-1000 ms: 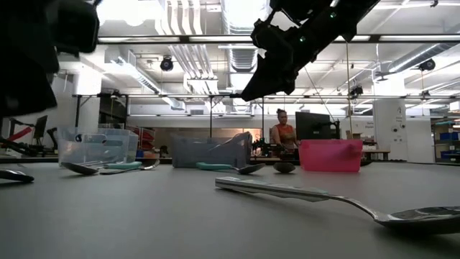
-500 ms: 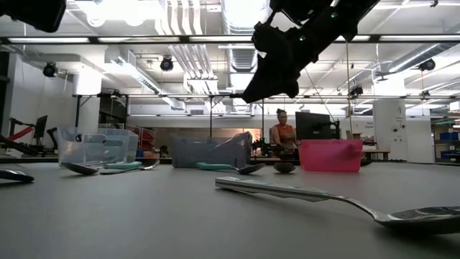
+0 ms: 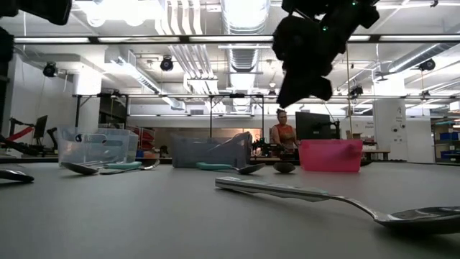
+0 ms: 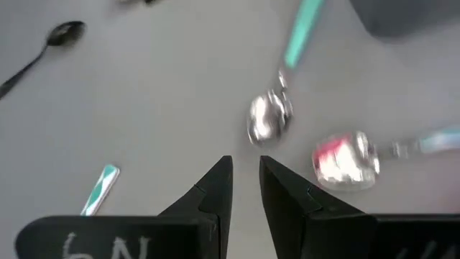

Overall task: Sort silverware by color (type)
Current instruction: Put the bottom black spoon into the transparent bin

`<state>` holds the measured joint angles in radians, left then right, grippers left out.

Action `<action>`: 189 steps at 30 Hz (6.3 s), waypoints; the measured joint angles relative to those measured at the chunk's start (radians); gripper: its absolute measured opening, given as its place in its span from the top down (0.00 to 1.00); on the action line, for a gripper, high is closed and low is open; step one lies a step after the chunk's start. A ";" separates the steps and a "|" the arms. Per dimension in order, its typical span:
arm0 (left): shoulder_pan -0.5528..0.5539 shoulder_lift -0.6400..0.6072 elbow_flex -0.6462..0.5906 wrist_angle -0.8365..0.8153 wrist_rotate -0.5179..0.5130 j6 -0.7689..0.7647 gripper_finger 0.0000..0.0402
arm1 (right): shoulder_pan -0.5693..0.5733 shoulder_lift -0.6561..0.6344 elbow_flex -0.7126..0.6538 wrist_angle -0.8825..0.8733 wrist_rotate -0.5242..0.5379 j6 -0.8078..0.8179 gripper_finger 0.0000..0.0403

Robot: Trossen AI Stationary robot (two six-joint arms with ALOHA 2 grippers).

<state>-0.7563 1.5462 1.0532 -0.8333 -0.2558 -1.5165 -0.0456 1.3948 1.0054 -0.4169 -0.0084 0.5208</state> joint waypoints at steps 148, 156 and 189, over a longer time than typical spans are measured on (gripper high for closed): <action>-0.193 0.216 0.109 -0.077 -0.358 -0.593 1.00 | 0.396 0.275 0.479 -0.349 0.271 -0.603 0.85; -0.196 0.081 0.110 0.138 -0.543 -0.077 1.00 | 0.388 0.275 0.434 -0.293 0.263 -0.640 0.85; -0.104 -0.354 -0.184 0.627 -0.617 1.140 1.00 | 0.216 0.275 0.325 0.257 -0.002 -0.873 0.85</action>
<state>-0.8598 1.1927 0.8693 -0.2060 -0.8730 -0.3766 0.1700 1.6695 1.3308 -0.1597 -0.0102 -0.3526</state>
